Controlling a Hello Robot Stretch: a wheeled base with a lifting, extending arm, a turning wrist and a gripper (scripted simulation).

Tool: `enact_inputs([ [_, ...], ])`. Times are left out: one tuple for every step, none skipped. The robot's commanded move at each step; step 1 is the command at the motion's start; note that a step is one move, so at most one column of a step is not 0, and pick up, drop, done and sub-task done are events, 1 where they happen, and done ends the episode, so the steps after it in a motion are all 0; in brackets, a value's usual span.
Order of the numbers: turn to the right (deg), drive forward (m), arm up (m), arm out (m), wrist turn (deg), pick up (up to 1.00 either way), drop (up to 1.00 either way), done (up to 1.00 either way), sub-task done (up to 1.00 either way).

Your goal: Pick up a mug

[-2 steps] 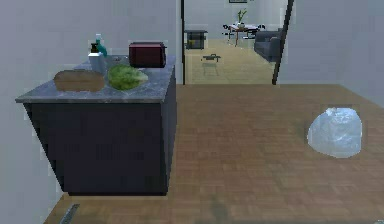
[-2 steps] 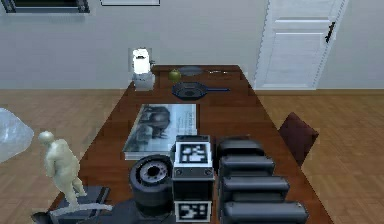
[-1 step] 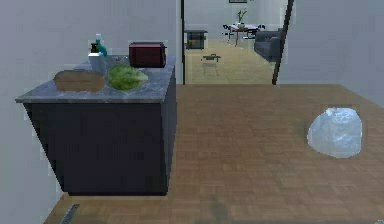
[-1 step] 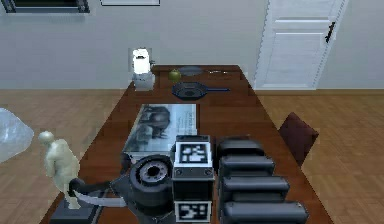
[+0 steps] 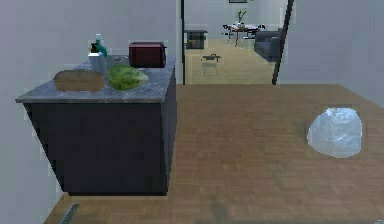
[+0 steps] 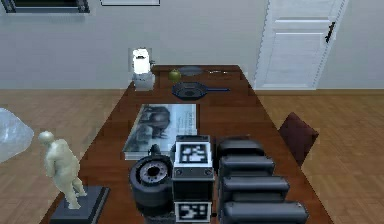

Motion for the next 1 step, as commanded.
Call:
enact_inputs([
  [0.0, 0.00, -0.24, 0.00, 0.0, 0.00, 0.00, 0.00, 0.00],
])
